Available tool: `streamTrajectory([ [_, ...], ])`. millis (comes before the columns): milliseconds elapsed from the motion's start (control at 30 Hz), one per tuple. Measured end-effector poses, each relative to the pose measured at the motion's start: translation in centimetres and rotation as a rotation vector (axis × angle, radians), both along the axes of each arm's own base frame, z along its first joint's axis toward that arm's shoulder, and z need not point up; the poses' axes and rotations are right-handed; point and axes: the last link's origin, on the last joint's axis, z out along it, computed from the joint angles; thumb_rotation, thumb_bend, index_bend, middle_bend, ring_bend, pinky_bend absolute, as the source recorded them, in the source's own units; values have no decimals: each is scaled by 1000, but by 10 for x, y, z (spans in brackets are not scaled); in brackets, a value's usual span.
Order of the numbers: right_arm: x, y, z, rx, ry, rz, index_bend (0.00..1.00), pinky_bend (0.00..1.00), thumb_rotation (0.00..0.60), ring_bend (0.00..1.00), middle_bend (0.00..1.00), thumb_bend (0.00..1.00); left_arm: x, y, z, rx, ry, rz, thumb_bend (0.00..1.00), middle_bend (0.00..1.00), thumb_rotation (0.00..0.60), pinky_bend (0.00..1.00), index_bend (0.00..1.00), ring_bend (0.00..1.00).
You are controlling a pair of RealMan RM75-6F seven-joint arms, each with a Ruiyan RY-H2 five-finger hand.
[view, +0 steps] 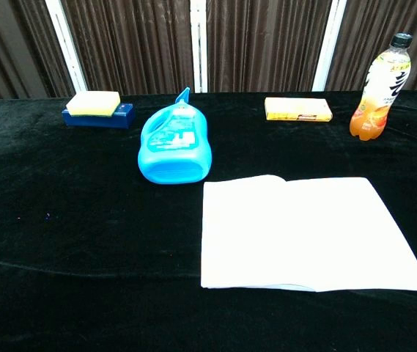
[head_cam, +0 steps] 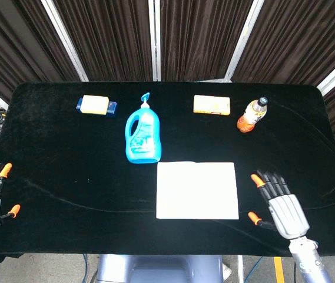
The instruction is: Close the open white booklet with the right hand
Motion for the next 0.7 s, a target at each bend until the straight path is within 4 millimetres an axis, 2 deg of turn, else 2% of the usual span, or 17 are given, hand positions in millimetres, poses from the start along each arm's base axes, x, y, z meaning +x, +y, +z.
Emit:
streamTrajectory([
  [300,34,-8,-35,228,-126,99,0,0,600,0,0,35,-1,1,2,6,-3,6,213,0,600,0,0,0],
  [533,54,-14,-82,357,-203,128,0,0,600,0,0,35,-5,2,4,11,-8,23,212,0,600,0,0,0],
  [700,58,-20,-109,395,-229,102,0,0,600,0,0,35,-7,2,6,12,-12,39,212,0,600,0,0,0],
])
